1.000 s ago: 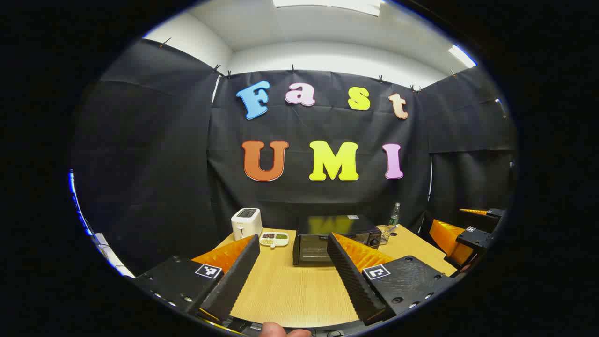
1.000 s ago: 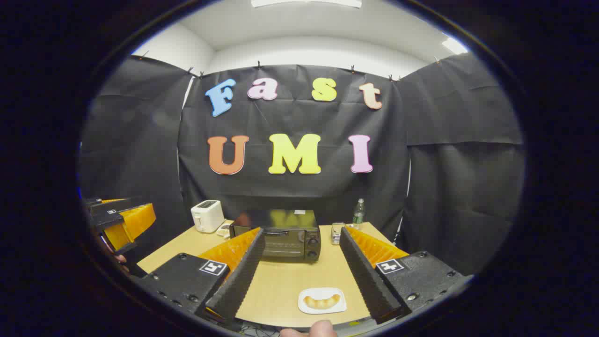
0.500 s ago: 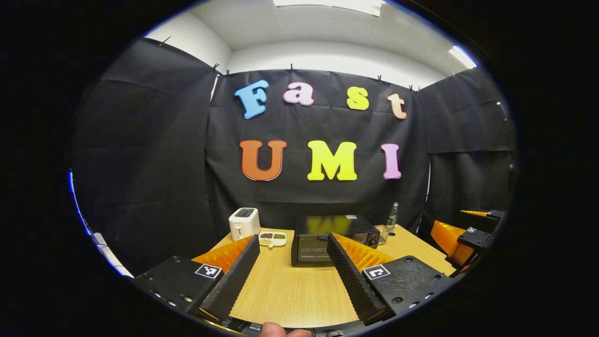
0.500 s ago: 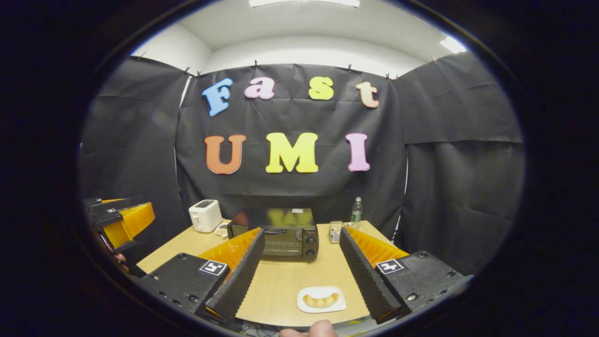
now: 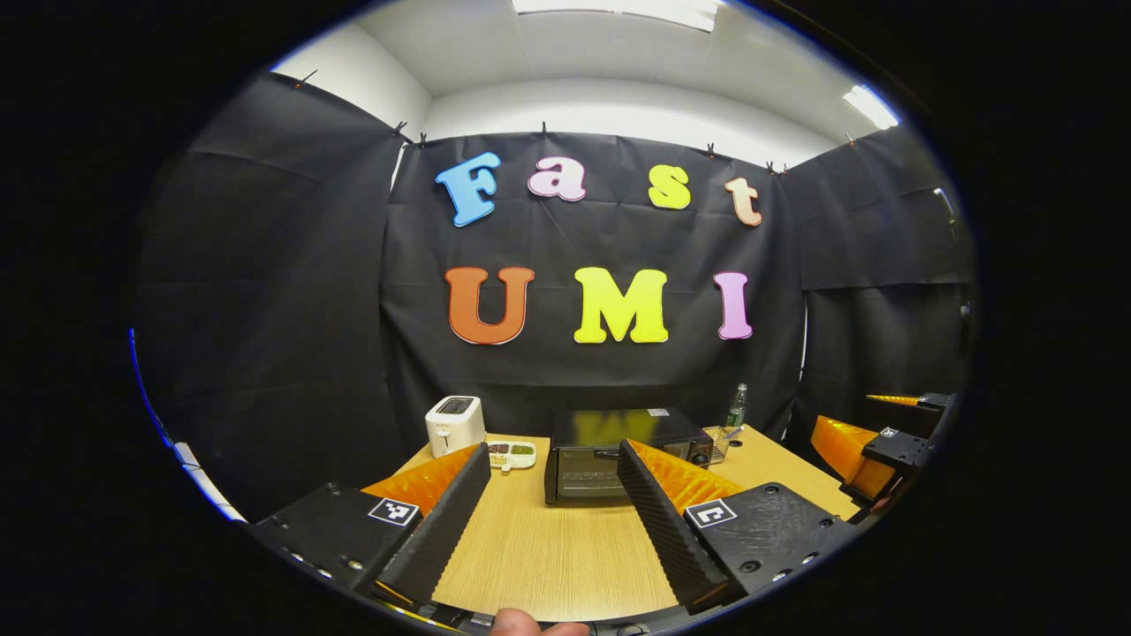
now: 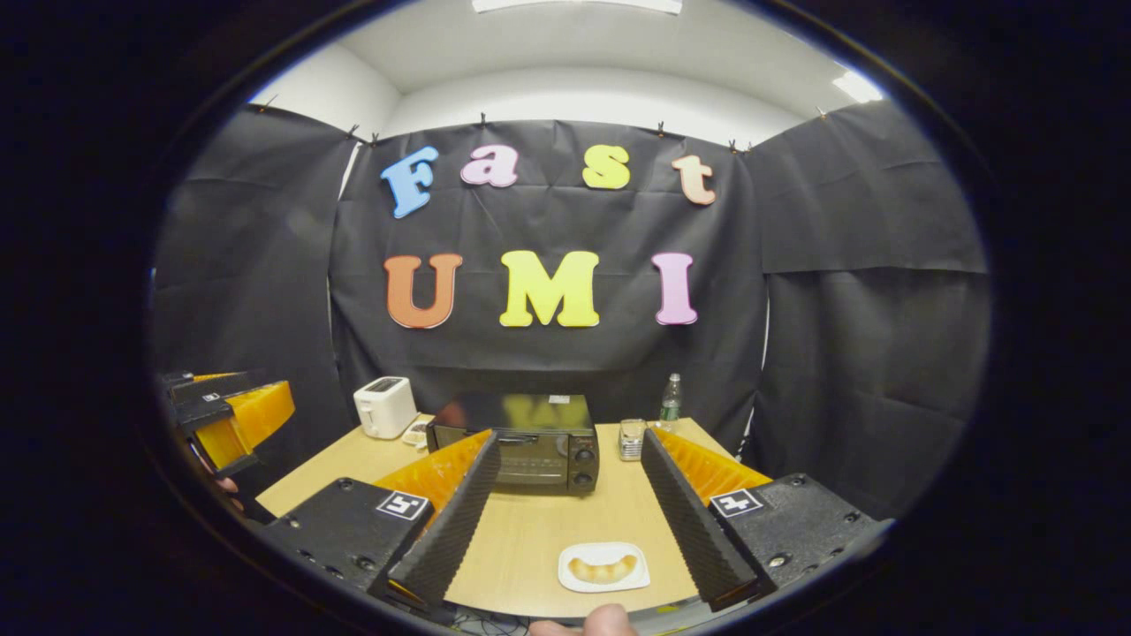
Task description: Open the electric oven with the left hand, put the food in, and close the electric oven.
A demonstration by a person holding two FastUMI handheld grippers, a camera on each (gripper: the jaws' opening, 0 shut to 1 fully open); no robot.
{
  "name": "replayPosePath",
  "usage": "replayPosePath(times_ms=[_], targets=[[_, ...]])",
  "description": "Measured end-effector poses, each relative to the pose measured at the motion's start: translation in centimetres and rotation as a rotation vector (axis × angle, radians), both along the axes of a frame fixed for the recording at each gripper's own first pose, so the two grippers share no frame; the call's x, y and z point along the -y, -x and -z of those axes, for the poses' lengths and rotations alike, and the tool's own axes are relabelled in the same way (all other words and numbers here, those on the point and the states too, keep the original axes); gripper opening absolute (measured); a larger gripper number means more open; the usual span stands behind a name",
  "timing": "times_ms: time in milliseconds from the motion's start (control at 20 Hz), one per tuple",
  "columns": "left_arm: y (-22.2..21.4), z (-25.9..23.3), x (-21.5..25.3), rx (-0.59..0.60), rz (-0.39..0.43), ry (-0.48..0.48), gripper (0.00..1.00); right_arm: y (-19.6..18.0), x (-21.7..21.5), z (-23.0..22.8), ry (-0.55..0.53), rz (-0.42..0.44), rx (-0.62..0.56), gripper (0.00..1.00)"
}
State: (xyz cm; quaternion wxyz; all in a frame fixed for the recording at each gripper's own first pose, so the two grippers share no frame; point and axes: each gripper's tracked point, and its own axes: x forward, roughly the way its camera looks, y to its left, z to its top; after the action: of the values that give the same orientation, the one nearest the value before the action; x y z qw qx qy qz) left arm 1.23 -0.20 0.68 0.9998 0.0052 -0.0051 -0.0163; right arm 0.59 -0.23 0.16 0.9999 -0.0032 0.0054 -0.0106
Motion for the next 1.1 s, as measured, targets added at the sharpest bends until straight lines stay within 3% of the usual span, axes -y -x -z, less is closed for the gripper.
replayPosePath(times_ms=[600, 800, 1100], targets=[[-2.6, -0.1, 0.4, -0.038, -0.025, 0.004, 0.94, -5.2, -0.9, -0.7, -0.021, -0.063, -0.01, 1.0], [-5.2, 0.1, 2.7, -0.048, 0.001, -0.006, 0.94, -7.2, 1.7, -0.8, -0.03, -0.047, 0.0, 1.0], [-12.0, 2.4, 7.6, -0.103, 0.067, 0.025, 0.94, -8.3, 9.4, -0.4, -0.017, 0.069, -0.009, 0.98]])
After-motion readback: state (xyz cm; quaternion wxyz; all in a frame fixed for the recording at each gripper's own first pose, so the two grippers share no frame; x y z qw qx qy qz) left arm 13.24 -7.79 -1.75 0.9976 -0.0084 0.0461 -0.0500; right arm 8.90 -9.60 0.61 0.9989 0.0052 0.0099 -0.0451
